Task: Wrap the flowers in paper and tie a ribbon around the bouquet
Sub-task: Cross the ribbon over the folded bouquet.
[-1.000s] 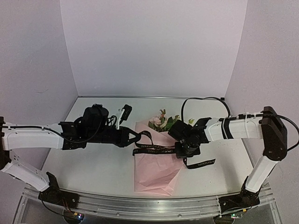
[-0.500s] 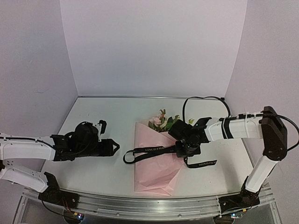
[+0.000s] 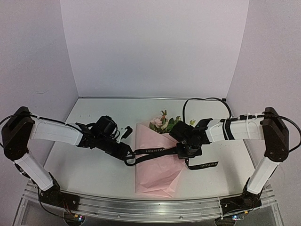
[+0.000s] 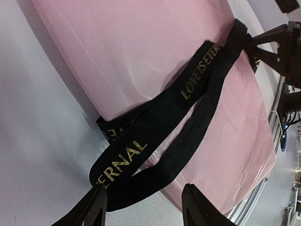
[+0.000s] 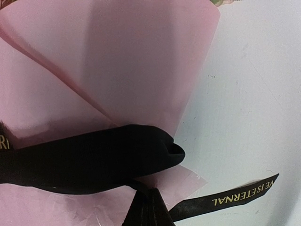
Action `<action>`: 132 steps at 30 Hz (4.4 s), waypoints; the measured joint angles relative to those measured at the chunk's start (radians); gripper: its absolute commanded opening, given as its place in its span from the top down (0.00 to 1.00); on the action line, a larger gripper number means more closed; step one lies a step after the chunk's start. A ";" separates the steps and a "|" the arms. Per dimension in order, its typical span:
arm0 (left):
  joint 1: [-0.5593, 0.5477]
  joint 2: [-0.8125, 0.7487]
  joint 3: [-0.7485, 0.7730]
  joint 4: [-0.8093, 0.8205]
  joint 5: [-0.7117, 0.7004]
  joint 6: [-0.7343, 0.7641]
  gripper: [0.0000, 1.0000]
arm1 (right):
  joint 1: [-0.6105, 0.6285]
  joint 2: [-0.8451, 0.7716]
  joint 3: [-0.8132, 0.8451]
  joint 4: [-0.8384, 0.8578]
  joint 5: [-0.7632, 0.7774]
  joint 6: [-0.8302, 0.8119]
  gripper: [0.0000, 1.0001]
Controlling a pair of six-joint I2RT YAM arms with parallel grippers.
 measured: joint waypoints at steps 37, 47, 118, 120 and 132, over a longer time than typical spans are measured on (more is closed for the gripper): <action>0.007 0.084 0.002 0.029 -0.259 -0.086 0.94 | 0.000 0.000 0.000 0.004 0.001 -0.028 1.00; 0.141 -0.379 -0.331 0.042 -0.509 -0.589 0.55 | -0.002 0.000 -0.009 0.009 0.001 -0.034 1.00; 0.008 0.300 0.537 -0.053 0.130 0.154 0.59 | -0.150 -0.371 -0.370 0.112 0.018 0.106 0.60; 0.008 0.297 0.537 -0.053 0.131 0.156 0.59 | -0.122 -0.369 -0.370 0.128 0.014 0.085 0.60; 0.008 0.278 0.537 -0.062 0.142 0.159 0.58 | -0.174 -0.227 -0.352 0.095 0.052 0.147 0.80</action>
